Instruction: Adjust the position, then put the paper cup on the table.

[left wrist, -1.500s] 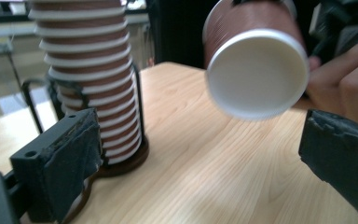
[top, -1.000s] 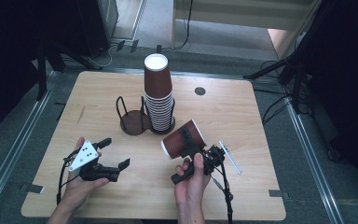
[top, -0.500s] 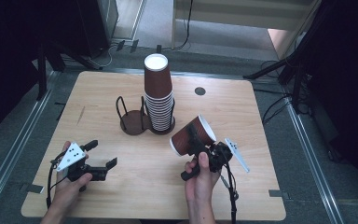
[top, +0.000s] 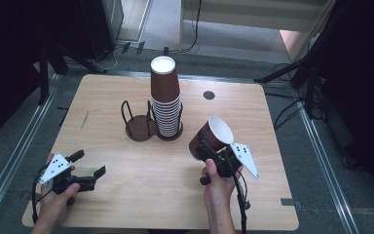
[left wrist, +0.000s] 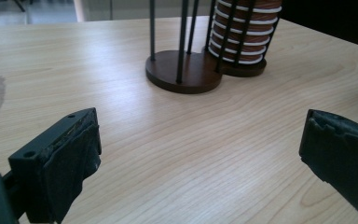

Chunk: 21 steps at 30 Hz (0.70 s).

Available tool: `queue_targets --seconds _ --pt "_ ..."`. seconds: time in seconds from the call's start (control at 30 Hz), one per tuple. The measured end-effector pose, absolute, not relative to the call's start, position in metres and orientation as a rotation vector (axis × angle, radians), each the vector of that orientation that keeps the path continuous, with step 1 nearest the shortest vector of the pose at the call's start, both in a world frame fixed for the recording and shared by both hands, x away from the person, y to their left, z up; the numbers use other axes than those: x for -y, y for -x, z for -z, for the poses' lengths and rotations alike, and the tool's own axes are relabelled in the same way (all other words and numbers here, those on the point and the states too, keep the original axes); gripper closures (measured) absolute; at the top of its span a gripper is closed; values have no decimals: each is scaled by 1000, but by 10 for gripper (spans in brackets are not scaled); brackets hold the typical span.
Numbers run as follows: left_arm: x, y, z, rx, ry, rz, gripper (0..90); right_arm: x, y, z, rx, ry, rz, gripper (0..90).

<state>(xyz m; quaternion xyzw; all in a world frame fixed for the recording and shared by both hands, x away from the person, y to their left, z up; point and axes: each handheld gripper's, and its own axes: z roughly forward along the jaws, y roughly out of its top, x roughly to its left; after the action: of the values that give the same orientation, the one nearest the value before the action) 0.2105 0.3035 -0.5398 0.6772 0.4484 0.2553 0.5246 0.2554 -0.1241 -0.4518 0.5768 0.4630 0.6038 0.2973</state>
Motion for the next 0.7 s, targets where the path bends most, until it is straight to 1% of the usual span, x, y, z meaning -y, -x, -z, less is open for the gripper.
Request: queue_targets --seconds 0.27,0.47,0.6,0.7 --pt "-309 -214 546 -1104 -1617 -624 0 127 -257 449 -1322 -1368 -1480 104" --pt "-311 -214 548 -1115 -1610 -633 0 134 -267 448 -1328 -1326 -1388 103" --pt "-312 -215 551 -1124 -1623 -663 0 139 -275 450 -1297 -1250 -1421 103" --pt "-314 -215 551 -1146 -1596 -665 0 141 -282 453 -1286 -1207 -1358 103"
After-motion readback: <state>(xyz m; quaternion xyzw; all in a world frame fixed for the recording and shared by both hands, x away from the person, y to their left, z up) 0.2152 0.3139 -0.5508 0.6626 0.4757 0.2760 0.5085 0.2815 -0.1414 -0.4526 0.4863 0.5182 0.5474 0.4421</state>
